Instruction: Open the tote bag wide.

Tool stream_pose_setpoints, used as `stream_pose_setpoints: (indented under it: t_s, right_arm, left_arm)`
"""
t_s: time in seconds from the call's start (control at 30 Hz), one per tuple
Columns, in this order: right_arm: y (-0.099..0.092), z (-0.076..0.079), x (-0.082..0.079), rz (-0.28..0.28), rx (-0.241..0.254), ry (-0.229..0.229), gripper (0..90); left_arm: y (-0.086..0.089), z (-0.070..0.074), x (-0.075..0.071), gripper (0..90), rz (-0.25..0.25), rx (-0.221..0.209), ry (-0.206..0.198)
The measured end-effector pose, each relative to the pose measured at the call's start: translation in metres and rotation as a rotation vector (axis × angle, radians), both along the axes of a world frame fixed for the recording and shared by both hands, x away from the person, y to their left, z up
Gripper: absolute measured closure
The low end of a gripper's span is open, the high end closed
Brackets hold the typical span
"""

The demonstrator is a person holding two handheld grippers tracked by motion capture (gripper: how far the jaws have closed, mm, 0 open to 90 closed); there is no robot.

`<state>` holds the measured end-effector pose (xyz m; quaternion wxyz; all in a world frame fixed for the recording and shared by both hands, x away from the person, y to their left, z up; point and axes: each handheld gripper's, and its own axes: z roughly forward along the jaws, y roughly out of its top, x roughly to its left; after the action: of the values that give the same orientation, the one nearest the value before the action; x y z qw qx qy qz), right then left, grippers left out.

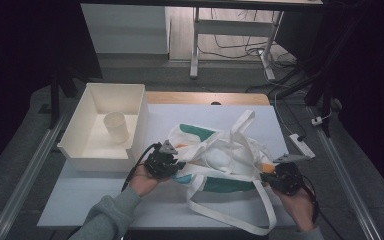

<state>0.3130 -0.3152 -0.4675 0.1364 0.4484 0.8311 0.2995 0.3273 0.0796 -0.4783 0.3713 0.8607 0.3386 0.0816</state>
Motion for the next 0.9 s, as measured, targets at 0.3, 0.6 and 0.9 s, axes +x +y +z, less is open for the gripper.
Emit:
stream_pose_setpoints:
  t_s: [0.3,0.6,0.9]
  right_arm:
    - [0.002,0.001,-0.003,0.020,-0.006,-0.018,86.0]
    - [0.020,0.043,-0.027,0.087,0.075,-0.204,55.7]
    - [0.070,0.038,-0.044,0.322,0.101,-0.152,46.0]
  left_arm:
    - [0.001,-0.003,0.001,77.5,-0.007,-0.010,0.017]
    - [-0.004,0.011,-0.005,49.5,-0.009,-0.045,-0.045]
    - [-0.021,0.030,0.013,42.7,-0.038,-0.045,-0.079]
